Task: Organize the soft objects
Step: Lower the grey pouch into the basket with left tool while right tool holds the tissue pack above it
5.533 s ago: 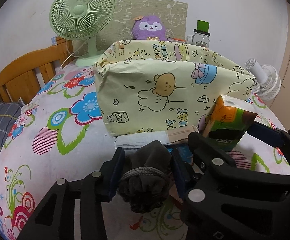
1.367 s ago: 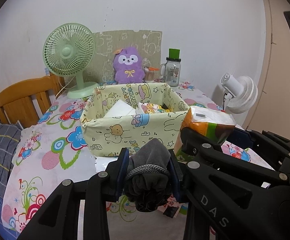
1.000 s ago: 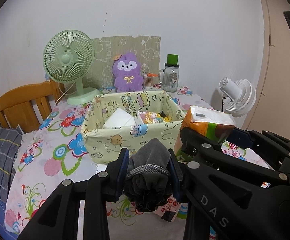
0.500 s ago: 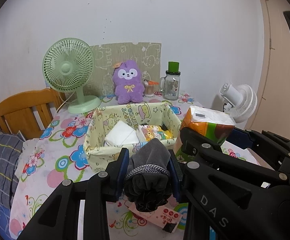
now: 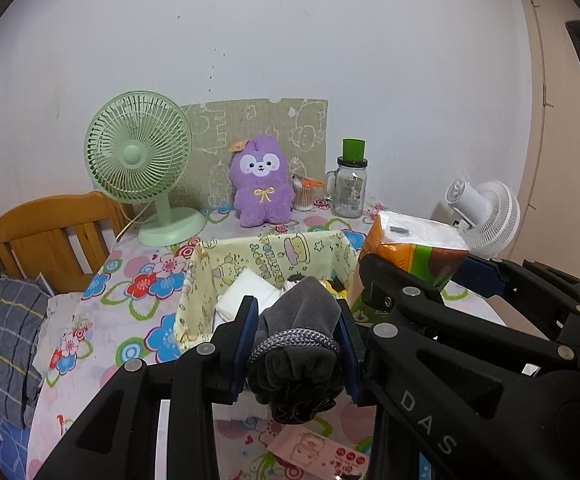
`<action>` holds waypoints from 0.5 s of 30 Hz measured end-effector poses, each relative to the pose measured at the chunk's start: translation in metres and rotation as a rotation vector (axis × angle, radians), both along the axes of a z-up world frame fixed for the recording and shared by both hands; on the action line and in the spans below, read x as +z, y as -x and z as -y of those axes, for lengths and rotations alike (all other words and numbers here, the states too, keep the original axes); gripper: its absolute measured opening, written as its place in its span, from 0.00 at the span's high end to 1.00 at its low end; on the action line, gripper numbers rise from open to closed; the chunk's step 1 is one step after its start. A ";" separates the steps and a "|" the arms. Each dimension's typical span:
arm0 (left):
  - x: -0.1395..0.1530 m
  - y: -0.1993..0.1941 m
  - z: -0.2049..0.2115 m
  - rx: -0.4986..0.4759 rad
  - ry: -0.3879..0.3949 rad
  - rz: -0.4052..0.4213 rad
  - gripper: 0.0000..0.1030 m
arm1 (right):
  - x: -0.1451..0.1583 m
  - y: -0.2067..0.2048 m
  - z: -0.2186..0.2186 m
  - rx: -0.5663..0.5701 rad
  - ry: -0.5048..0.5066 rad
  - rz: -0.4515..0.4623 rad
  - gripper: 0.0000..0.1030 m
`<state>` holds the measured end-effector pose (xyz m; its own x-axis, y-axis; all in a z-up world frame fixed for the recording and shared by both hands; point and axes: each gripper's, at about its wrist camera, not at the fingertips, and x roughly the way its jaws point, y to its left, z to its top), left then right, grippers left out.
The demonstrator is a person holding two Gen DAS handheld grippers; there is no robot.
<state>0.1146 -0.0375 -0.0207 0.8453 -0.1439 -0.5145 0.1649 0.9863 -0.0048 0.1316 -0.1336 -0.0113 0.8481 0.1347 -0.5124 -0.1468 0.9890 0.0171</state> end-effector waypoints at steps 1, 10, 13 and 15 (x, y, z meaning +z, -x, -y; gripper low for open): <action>0.001 -0.002 0.000 0.001 0.000 0.001 0.63 | 0.000 -0.002 0.000 0.000 0.000 0.002 0.52; 0.003 -0.021 -0.002 -0.001 -0.006 0.014 0.63 | 0.001 -0.024 -0.002 -0.001 -0.010 0.011 0.52; 0.002 -0.029 -0.003 -0.004 -0.009 0.013 0.63 | -0.001 -0.032 -0.003 -0.005 -0.013 0.009 0.52; 0.001 -0.035 -0.003 -0.004 -0.007 0.013 0.63 | -0.002 -0.038 -0.004 -0.007 -0.014 0.007 0.52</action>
